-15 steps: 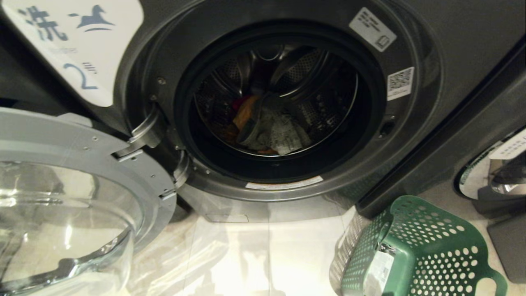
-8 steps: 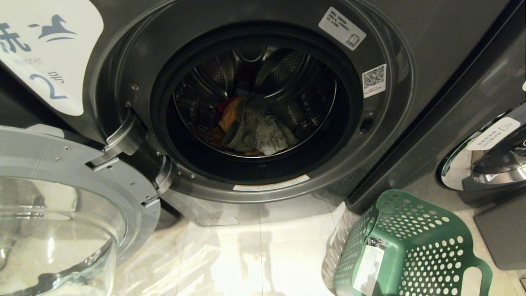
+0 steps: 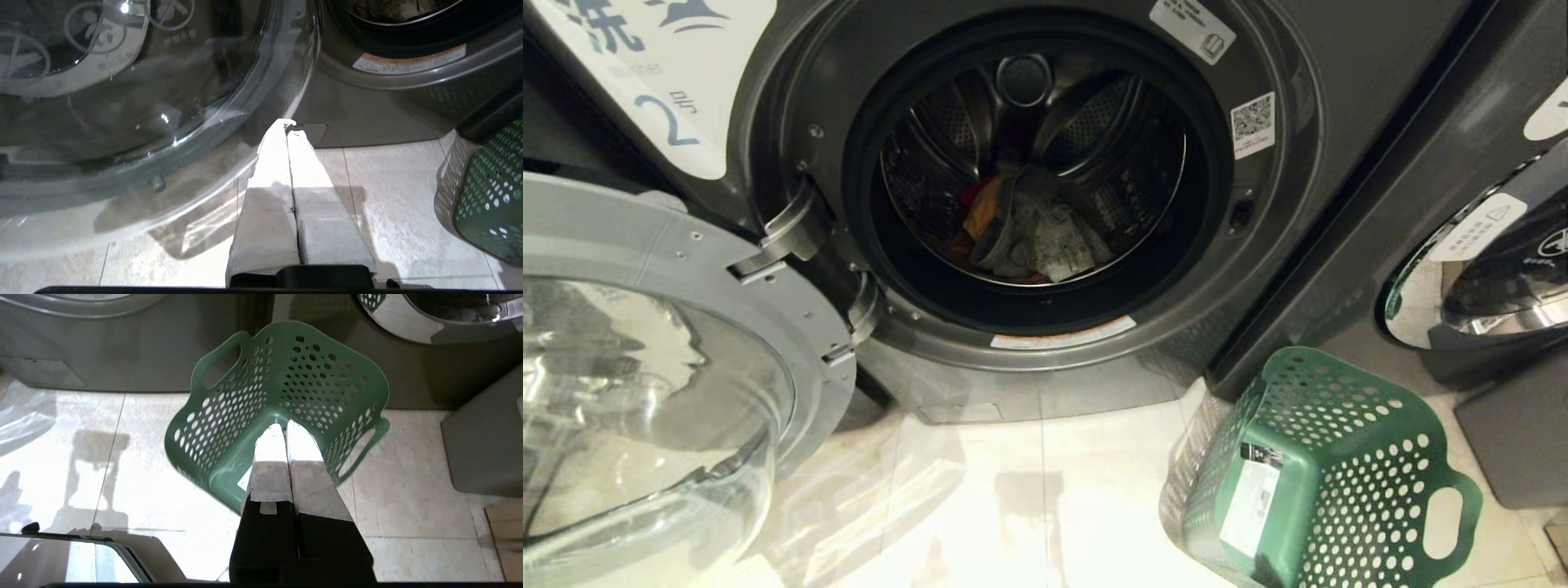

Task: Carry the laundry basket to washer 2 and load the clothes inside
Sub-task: Close the washing machine door with the left hand

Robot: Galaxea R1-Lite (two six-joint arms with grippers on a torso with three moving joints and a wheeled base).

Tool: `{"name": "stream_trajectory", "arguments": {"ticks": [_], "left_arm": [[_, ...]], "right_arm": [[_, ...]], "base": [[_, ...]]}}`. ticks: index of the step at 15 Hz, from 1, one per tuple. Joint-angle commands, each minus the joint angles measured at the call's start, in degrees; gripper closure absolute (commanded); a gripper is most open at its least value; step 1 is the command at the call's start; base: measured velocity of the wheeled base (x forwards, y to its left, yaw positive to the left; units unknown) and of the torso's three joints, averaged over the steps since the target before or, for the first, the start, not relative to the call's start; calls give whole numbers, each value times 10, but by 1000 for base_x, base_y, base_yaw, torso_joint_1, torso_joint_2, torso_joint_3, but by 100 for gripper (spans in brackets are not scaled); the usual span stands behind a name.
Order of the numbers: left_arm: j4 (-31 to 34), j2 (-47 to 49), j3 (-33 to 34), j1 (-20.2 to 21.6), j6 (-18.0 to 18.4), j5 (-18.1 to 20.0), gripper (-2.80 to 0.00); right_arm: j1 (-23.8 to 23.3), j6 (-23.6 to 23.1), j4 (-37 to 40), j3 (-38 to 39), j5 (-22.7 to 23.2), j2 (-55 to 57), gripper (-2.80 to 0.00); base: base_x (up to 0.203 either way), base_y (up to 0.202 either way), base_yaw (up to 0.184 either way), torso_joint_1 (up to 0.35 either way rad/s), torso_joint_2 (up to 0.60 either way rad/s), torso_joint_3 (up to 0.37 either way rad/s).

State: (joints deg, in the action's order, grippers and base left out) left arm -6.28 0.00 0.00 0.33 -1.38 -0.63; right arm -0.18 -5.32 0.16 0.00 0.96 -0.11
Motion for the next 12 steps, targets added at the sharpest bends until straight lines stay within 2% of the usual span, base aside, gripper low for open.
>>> {"name": "stream_trajectory", "arguments": {"ticks": [1, 5, 12], "left_arm": [[-1, 0, 23, 0, 0, 0, 0], [-1, 1, 23, 0, 1, 0, 0], [-1, 0, 23, 0, 2, 0, 0]], "right_arm": [[0, 0, 0, 0, 0, 1, 0], [0, -1, 0, 0, 1, 1, 0], [0, -3, 0, 0, 0, 1, 0]], "base": [[-201, 0, 1, 2, 2, 0], [-171, 0, 1, -1, 2, 1], [0, 0, 0, 0, 0, 0]]}}
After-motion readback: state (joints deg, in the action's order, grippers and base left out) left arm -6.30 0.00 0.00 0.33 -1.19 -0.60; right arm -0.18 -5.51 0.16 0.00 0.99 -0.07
